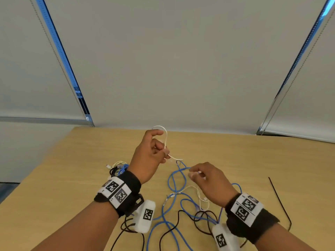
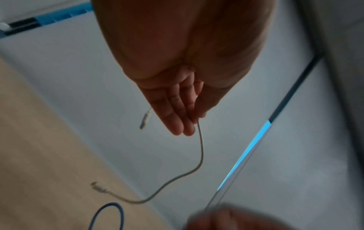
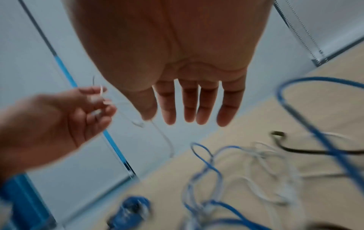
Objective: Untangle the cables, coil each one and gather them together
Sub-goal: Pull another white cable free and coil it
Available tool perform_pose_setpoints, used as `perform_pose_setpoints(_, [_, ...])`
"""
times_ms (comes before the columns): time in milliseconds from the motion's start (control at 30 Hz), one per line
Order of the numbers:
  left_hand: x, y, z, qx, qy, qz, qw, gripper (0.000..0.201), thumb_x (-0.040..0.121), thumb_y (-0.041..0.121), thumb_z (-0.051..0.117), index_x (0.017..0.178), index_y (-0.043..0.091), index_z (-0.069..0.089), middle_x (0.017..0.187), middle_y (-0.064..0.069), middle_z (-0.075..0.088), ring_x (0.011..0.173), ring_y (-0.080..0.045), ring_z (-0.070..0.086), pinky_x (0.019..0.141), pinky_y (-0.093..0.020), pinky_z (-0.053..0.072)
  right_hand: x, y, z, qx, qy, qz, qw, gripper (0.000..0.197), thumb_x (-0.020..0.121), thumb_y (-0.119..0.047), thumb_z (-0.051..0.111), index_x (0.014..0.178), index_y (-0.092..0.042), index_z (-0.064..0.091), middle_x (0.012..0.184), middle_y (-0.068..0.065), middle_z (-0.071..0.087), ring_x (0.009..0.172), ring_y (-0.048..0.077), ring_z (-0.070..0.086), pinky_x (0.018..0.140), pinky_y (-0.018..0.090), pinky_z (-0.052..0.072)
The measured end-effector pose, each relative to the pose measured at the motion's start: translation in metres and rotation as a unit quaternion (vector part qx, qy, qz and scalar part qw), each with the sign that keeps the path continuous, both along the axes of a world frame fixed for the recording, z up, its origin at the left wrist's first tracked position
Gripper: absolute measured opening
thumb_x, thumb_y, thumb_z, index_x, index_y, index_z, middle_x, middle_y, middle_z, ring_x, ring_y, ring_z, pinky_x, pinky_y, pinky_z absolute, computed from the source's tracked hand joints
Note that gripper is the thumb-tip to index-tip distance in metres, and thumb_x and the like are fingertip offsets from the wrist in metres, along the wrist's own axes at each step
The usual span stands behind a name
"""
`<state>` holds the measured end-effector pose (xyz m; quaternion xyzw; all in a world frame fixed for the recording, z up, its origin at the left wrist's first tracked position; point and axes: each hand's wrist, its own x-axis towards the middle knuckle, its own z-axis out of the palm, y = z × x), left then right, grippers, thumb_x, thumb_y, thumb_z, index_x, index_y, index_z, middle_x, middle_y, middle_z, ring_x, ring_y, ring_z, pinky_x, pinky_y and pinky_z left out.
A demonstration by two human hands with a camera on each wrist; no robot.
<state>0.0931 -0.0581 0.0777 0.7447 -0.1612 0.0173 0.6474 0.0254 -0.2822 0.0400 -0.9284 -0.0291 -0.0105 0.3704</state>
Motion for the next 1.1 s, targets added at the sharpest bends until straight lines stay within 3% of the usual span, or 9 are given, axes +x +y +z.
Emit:
perform_pose_setpoints(133, [-0.025,-0.016,0.004,0.105,-0.074,-0.047,0.991,0.074,0.084,0.014,0.074,0.134,0.054,0.037,0.078,0.004,0.072,0.075,-0.014,0.074,0.077,-0.036,0.06,0.016,0.02,0.049,0.23,0.005,0.017,0.973,0.044,0.086,-0.054,0.065,0.123,-0.031,0.065,0.108,-0.015,0.072,0.098,-0.004,0.067,0.083,0.025,0.051])
perform_pose_setpoints(233, [-0.033,-0.021,0.002,0.142,-0.079,-0.071,0.984,0.088,0.084,0.016,0.074,0.142,0.061,0.025,0.078,0.004,0.072,0.072,-0.012,0.071,0.078,-0.035,0.059,0.019,0.03,0.059,0.151,-0.028,0.029,0.988,0.022,0.089,-0.04,0.069,0.106,-0.027,0.069,0.105,-0.006,0.07,0.098,0.012,0.068,0.087,0.034,0.053])
perform_pose_setpoints(367, [-0.028,-0.015,0.0,0.156,-0.081,-0.025,0.984,0.081,0.087,0.032,0.075,0.145,0.059,0.025,0.07,0.009,0.068,0.064,-0.005,0.066,0.07,-0.021,0.055,0.017,0.027,0.057,0.105,-0.074,0.003,0.992,0.021,0.097,-0.032,0.061,0.077,-0.033,0.069,0.103,-0.01,0.063,0.101,0.0,0.059,0.087,0.02,0.042])
perform_pose_setpoints(433, [-0.022,-0.009,0.0,0.186,-0.086,0.007,0.979,0.059,0.088,0.04,0.072,0.138,0.051,0.043,0.068,0.013,0.063,0.063,-0.003,0.06,0.064,-0.015,0.047,0.016,0.025,0.061,0.12,-0.079,0.02,0.989,0.024,0.097,-0.031,0.061,0.075,-0.036,0.069,0.107,-0.014,0.063,0.104,-0.004,0.057,0.089,0.017,0.041])
perform_pose_setpoints(533, [-0.018,-0.008,-0.005,0.209,-0.092,0.008,0.974,0.003,0.093,0.033,0.068,0.095,0.034,0.071,0.066,0.019,0.063,0.062,-0.003,0.059,0.062,-0.027,0.047,0.016,0.023,0.063,0.137,-0.082,0.032,0.987,0.022,0.097,-0.029,0.061,0.078,-0.031,0.071,0.101,-0.013,0.068,0.097,0.002,0.063,0.087,0.026,0.048])
perform_pose_setpoints(667, [-0.002,-0.007,-0.024,0.253,-0.07,0.033,0.964,0.012,0.095,0.027,0.065,0.083,0.03,0.066,0.079,0.008,0.066,0.074,-0.012,0.064,0.067,-0.034,0.052,0.015,0.024,0.058,0.107,-0.059,0.034,0.992,0.015,0.097,-0.03,0.061,0.086,-0.025,0.071,0.094,-0.01,0.069,0.089,0.007,0.063,0.082,0.029,0.051])
perform_pose_setpoints(867, [0.024,0.019,-0.081,0.544,0.145,-0.056,0.824,0.066,0.093,0.014,0.056,0.153,0.034,0.034,0.15,-0.01,0.032,0.123,-0.035,0.056,0.097,-0.04,0.053,0.005,0.024,0.023,0.074,0.064,0.073,0.993,0.012,0.097,-0.031,0.06,0.089,-0.029,0.07,0.09,-0.019,0.07,0.086,-0.003,0.063,0.082,0.022,0.05])
perform_pose_setpoints(967, [0.021,0.015,-0.099,0.625,0.129,-0.087,0.765,0.065,0.094,0.012,0.053,0.153,0.032,0.035,0.147,-0.01,0.036,0.129,-0.035,0.05,0.099,-0.041,0.051,-0.002,0.029,-0.003,0.037,0.13,0.104,0.985,0.01,0.096,-0.033,0.061,0.1,-0.029,0.069,0.103,-0.013,0.07,0.095,0.001,0.063,0.088,0.023,0.05])
perform_pose_setpoints(1100, [0.022,0.016,-0.096,0.631,0.058,-0.071,0.77,0.043,0.094,0.006,0.053,0.133,0.024,0.056,0.131,-0.009,0.054,0.116,-0.03,0.058,0.094,-0.038,0.051,-0.009,0.034,-0.03,-0.013,0.193,0.122,0.974,0.042,0.097,-0.038,0.059,0.137,-0.028,0.055,0.128,-0.008,0.061,0.09,0.001,0.06,0.083,0.021,0.048])
